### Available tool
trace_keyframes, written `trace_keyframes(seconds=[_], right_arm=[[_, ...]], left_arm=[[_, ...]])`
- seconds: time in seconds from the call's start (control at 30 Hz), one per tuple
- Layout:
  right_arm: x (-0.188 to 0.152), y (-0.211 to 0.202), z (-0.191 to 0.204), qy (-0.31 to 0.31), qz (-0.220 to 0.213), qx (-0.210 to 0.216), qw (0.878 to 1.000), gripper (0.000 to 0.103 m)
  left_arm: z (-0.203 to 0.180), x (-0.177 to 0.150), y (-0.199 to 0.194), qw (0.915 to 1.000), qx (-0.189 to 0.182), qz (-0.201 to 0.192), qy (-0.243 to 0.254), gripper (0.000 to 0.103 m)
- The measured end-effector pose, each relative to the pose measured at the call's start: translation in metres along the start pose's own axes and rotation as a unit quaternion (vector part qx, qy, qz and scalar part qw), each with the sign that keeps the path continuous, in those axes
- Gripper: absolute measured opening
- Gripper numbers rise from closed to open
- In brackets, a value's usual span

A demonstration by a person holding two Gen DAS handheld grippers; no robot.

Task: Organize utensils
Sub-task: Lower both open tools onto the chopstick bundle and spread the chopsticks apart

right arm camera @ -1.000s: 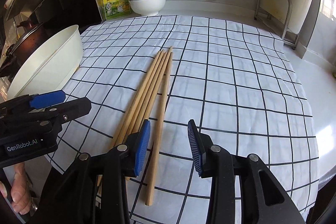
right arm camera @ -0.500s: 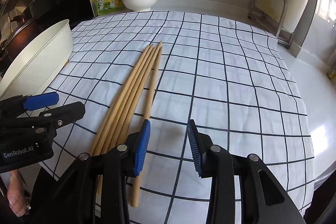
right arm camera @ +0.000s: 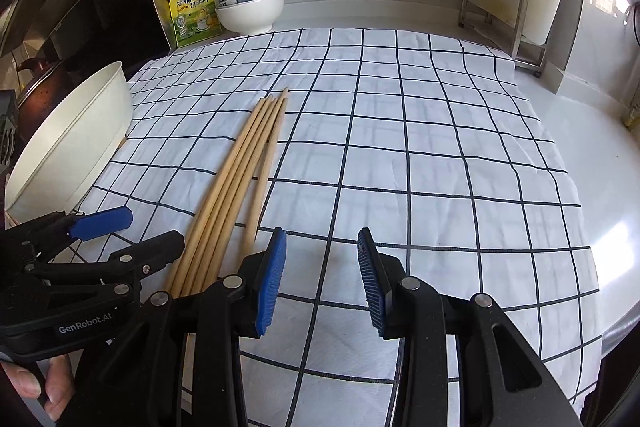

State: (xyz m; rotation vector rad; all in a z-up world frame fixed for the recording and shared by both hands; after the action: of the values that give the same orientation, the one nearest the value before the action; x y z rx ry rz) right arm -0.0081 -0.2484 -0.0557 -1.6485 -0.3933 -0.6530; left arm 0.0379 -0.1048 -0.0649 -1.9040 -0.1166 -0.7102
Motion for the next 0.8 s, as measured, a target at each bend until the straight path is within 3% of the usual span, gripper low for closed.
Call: trace_keyframes(seconds=[0.3, 0.63, 0.8], right_arm=[[0.001, -0.001, -0.004, 0.007, -0.001, -0.001, 1.000, 0.036], [0.001, 0.001, 0.023, -0.025, 0.004, 0.018, 1.000, 0.036], [0.002, 0.005, 0.034, -0.039, 0.007, 0.009, 0.999, 0.036]], left_arm=[[-0.008, 0.000, 0.008, 0.9992, 0.033, 0.009, 0.023, 0.073], [0.014, 0.001, 0.000, 0.9984, 0.056, 0.002, -0.003, 0.074], [0.019, 0.002, -0.002, 0.9985, 0.055, 0.001, -0.006, 0.073]])
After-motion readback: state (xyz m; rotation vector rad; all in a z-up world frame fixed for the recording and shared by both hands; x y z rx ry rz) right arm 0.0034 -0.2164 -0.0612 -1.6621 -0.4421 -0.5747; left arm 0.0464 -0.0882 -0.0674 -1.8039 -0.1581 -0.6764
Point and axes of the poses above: each gripper's, at about its wrist camera, not at the fingertips, and y roughly the way its jaws point, z to its left, x to its top, the point moved 1 cm from there along y, roughly the way its jaws point, and after that the axes turned 13 degrees about -x, right-handed, at the moved point
